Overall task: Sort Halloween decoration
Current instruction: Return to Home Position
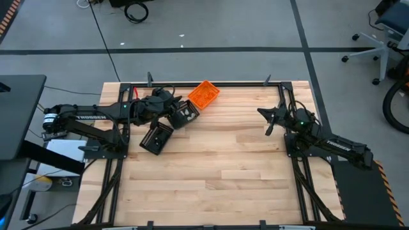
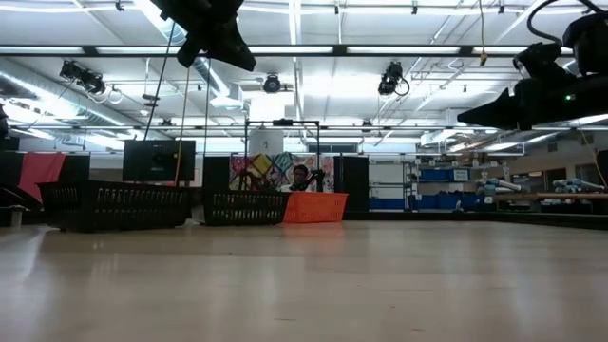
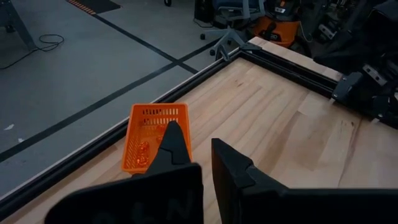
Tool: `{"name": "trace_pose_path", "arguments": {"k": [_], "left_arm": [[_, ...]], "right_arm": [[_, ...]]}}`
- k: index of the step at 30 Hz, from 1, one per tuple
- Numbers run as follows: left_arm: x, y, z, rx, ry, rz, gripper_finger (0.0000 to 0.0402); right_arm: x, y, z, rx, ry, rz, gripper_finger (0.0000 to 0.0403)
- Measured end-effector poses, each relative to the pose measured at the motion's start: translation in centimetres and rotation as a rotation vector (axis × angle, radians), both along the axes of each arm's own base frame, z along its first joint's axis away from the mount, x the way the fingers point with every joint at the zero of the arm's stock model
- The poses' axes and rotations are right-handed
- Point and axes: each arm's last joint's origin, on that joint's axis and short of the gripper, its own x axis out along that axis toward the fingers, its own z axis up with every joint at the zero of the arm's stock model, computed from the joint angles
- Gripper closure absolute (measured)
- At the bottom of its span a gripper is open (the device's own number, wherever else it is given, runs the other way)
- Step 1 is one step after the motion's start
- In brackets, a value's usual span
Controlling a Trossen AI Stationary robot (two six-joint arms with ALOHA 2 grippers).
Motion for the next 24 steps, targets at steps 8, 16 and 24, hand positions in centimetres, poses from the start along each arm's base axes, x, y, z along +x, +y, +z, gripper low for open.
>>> {"name": "trace_pose_path", "arguments": {"k": [8, 16, 24], "left_arm": [[0.0, 0.0, 0.0, 0.0, 0.0, 0.0, 0.0402], [0.3, -0.1, 0.7, -0.067, -0.124, -0.023, 0.0402], [-3.2, -1.3, -1.0, -0.147, -0.161, -0.431, 0.0402]], "right_arm": [[0.0, 0.0, 0.0, -0.007, 0.004, 0.002, 0.0391], [0.0, 0.0, 0.0, -0.007, 0.004, 0.003, 0.0391], [0.0, 0.0, 0.0, -0.009, 0.002, 0.003, 0.0391]]}}
